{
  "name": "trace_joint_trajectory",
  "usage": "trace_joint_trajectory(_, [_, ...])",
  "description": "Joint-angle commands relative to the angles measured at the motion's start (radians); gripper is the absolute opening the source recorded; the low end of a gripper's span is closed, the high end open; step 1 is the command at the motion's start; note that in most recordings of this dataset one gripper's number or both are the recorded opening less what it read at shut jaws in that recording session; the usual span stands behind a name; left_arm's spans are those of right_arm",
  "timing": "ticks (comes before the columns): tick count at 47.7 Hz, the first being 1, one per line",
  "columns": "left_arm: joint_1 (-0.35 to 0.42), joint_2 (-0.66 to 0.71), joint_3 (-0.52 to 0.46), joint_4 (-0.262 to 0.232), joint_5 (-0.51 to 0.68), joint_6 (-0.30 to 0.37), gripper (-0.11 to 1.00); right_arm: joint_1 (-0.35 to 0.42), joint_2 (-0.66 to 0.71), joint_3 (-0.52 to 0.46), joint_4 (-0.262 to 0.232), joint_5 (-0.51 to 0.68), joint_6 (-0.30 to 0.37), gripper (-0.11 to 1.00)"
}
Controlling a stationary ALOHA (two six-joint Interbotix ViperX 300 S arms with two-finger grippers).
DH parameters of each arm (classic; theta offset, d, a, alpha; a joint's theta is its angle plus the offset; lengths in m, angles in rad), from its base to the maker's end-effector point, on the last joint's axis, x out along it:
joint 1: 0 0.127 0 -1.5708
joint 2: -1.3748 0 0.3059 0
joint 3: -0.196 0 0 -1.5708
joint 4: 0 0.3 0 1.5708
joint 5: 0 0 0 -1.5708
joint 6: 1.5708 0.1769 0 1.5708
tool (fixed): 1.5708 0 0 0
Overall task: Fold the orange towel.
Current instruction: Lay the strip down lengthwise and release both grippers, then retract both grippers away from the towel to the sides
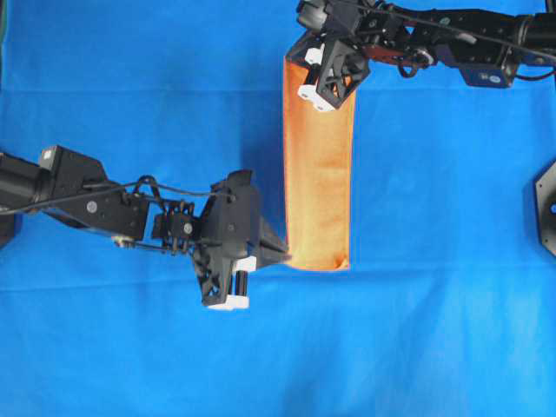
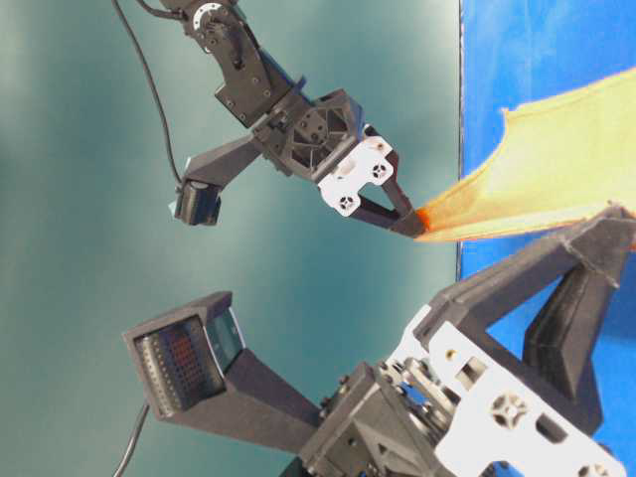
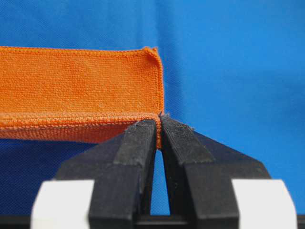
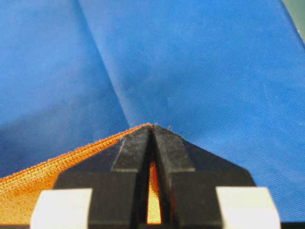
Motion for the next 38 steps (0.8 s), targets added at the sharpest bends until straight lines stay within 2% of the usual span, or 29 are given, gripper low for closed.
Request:
trace_joint_trajectory(1, [-0.077, -0.015, -0.012, 0.003, -0.012, -0.003, 0.03, -0.025, -0.020, -0.009, -0.006, -0.026, 0.000, 0.02])
trace_joint_trajectory(4, [-0.077, -0.014, -0.012, 0.005, -0.012, -0.003, 0.03, -0.026, -0.023, -0.002, -0.006, -0.029, 0.000, 0.05])
trace_joint_trajectory(8, [-0.072, -0.014, -0.012, 0.003, -0.011, -0.003, 0.06, -0.028, -0.032, 0.009, -0.008, -0.032, -0.002, 0.26])
trace_joint_trajectory(12, [-0.066, -0.018, -0.009, 0.003, 0.000, -0.002, 0.22, -0.028, -0.035, 0.015, -0.009, -0.035, -0.003, 0.51])
trace_joint_trajectory(15, [-0.060, -0.028, -0.006, 0.003, 0.018, 0.000, 0.40, -0.028, -0.035, 0.015, -0.009, -0.031, -0.003, 0.63])
trace_joint_trajectory(18, [-0.054, -0.046, -0.006, 0.003, 0.057, 0.002, 0.54, -0.028, -0.037, 0.017, -0.009, -0.029, -0.005, 0.62])
trace_joint_trajectory(21, [-0.051, -0.074, -0.005, 0.003, 0.101, 0.002, 0.62, -0.028, -0.041, 0.017, -0.009, -0.028, -0.003, 0.58])
trace_joint_trajectory(29, [-0.049, -0.163, 0.014, 0.005, 0.250, 0.006, 0.55, -0.026, -0.075, 0.029, -0.009, -0.028, 0.003, 0.57])
trace_joint_trajectory(38, [-0.049, -0.296, 0.067, 0.005, 0.400, 0.006, 0.54, -0.021, -0.189, 0.095, -0.006, -0.028, 0.012, 0.57])
